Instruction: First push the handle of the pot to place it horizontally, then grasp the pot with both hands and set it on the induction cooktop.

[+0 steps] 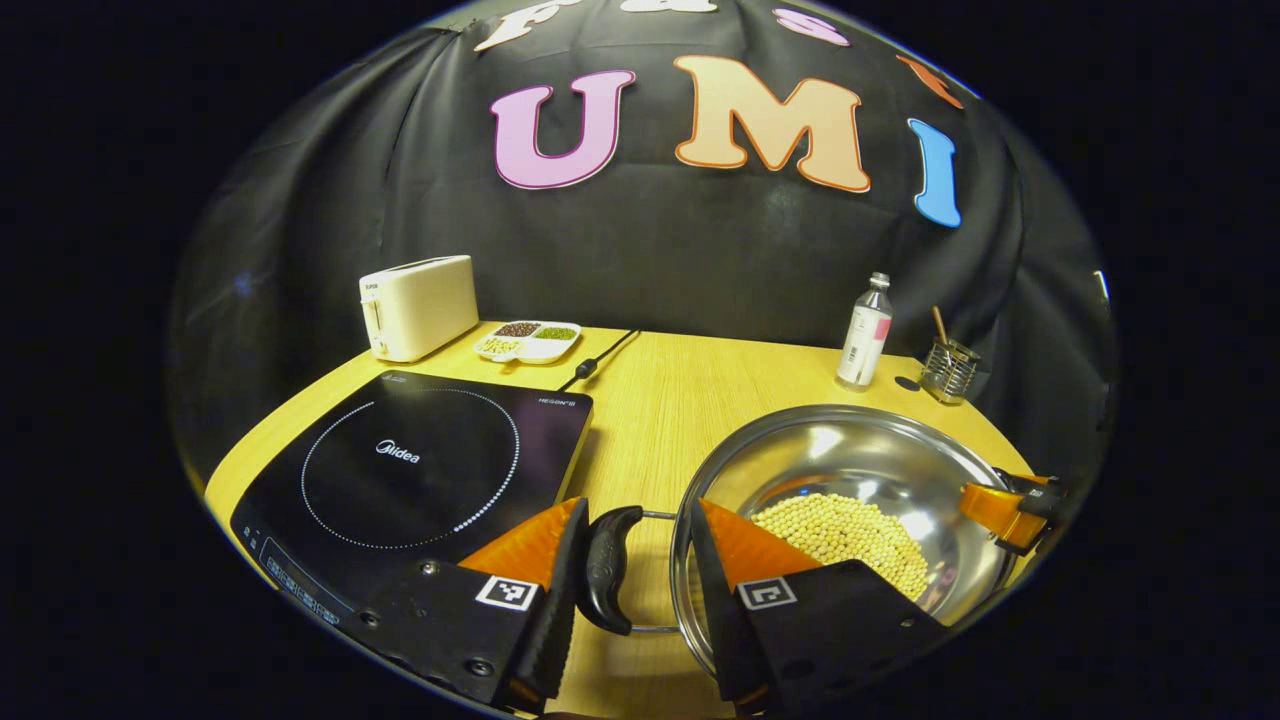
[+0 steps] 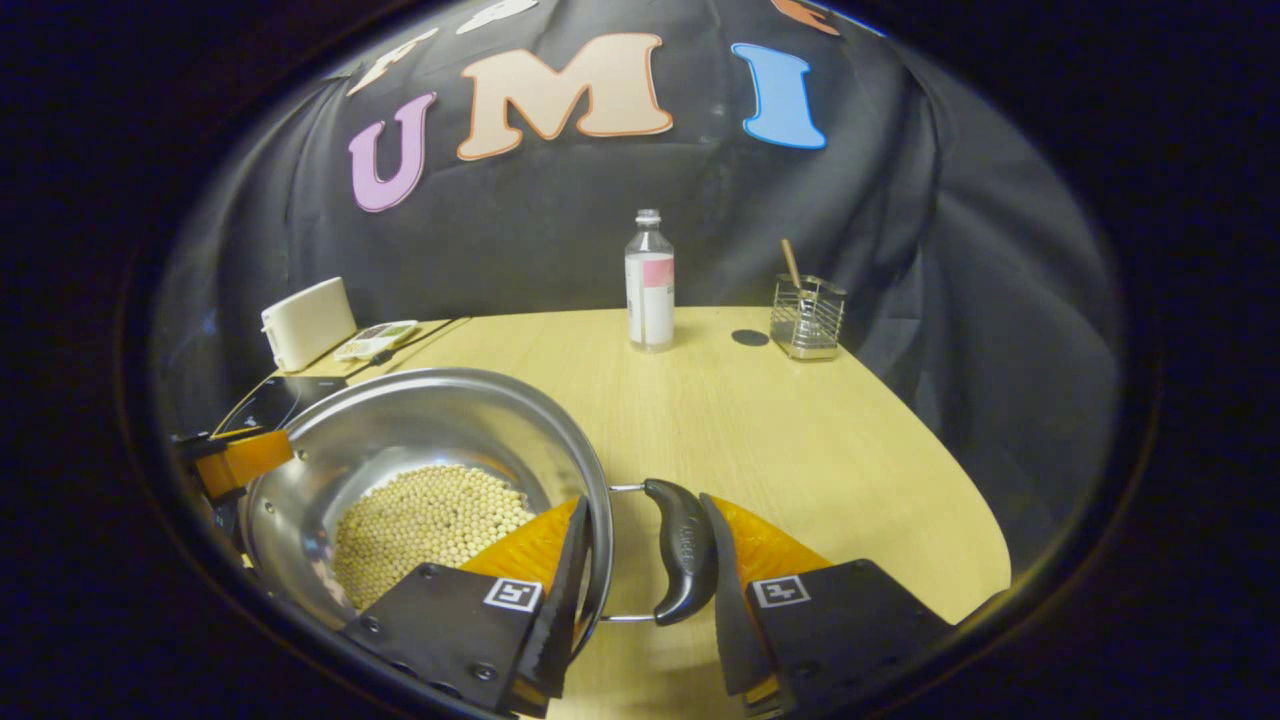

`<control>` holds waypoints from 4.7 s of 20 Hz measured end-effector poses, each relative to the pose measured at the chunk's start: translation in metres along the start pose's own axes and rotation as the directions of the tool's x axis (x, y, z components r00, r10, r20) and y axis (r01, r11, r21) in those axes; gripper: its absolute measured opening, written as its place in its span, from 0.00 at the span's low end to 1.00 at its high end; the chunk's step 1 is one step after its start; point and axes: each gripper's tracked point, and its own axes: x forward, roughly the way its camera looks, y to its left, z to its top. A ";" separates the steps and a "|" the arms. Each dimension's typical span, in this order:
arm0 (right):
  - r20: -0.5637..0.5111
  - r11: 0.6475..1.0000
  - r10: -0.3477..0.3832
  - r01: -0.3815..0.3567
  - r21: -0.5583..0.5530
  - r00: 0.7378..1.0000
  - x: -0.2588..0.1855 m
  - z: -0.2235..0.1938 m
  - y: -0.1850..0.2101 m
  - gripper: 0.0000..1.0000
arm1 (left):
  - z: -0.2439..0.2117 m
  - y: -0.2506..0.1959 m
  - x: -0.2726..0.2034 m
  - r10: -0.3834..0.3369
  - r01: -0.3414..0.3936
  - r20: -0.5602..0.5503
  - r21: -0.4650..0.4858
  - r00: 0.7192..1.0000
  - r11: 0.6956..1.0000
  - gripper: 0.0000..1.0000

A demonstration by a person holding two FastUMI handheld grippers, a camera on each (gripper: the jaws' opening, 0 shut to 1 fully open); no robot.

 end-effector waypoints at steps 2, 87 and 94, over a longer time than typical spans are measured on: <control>-0.002 1.000 0.004 -0.004 0.007 1.000 -0.002 0.001 0.004 0.56 | 0.005 0.003 -0.004 0.006 -0.006 0.006 0.007 1.000 1.000 0.58; 0.548 1.000 -0.003 -0.004 0.012 0.836 -0.429 0.138 0.063 0.98 | 0.156 0.029 -0.339 -0.010 -0.004 0.457 0.030 0.889 1.000 0.82; 0.586 1.000 -0.022 0.011 0.022 0.810 -0.445 0.143 0.046 0.98 | 0.176 0.010 -0.361 -0.032 -0.009 0.521 0.076 0.853 0.997 0.82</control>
